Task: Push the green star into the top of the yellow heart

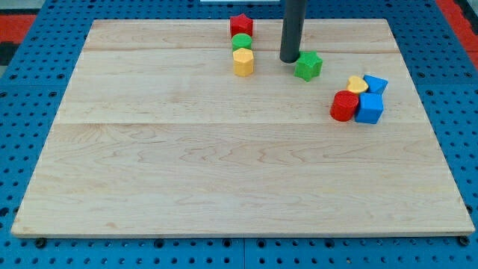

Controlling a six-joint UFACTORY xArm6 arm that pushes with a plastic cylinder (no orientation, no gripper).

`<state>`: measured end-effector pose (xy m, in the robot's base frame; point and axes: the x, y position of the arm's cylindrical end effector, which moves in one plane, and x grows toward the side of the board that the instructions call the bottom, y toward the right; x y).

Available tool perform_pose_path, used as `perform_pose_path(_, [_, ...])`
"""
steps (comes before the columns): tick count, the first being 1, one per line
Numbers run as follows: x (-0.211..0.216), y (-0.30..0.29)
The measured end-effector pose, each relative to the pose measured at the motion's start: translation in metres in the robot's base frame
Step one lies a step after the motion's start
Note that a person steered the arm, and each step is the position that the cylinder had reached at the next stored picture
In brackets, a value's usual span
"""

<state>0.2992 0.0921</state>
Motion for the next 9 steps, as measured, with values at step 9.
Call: perform_pose_path(9, [0.053, 0.057])
